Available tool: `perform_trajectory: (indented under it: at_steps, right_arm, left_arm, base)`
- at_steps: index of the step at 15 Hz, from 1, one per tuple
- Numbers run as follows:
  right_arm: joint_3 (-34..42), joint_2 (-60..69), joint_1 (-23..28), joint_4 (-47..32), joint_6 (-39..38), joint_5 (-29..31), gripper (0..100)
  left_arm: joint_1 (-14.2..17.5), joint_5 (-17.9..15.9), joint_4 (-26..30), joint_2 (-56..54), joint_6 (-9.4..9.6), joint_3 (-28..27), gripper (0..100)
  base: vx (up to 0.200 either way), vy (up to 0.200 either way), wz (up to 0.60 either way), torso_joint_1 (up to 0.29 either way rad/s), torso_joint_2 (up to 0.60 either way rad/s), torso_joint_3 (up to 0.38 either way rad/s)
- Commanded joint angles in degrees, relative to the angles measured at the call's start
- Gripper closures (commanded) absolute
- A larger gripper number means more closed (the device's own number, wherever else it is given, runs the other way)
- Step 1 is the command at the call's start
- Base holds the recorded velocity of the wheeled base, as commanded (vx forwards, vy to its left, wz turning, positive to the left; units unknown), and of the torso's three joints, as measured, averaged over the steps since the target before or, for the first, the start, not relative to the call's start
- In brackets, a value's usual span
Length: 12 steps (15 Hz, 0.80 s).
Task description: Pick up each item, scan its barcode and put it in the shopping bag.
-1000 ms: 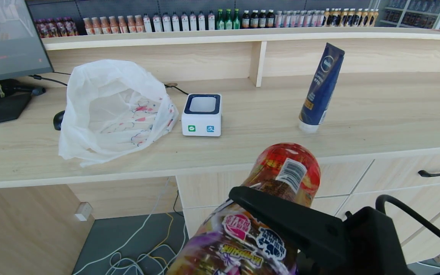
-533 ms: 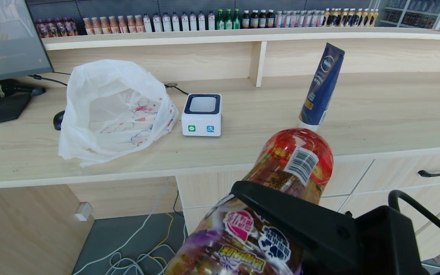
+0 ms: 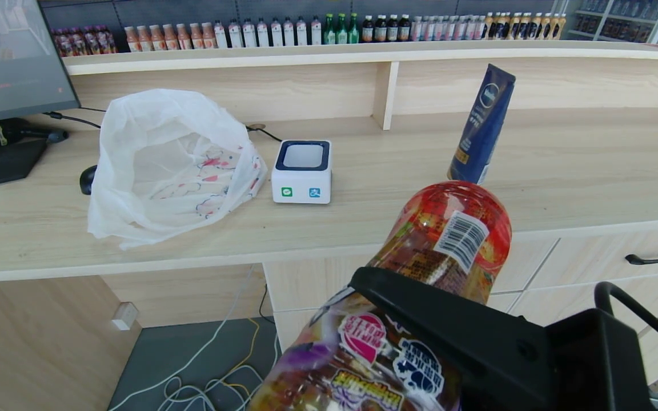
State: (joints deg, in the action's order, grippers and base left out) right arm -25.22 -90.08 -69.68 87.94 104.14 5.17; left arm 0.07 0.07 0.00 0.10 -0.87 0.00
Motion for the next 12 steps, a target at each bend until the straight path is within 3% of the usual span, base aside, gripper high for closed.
perform_trajectory:
  at_steps: [1,12]
  right_arm:
    - [0.0,0.08,-0.02,0.04,0.01,0.02,100]
    - [0.09,0.16,-0.02,0.12,1.06,0.02,100]
  left_arm:
    - [0.01,0.01,0.0,-0.01,-0.01,0.0,0]
    - [0.01,0.01,0.0,-0.01,-0.01,0.0,0]
  base:
    - [0.0,0.0,0.0,0.0,0.0,0.0]
    - [0.0,0.0,0.0,0.0,0.0,0.0]
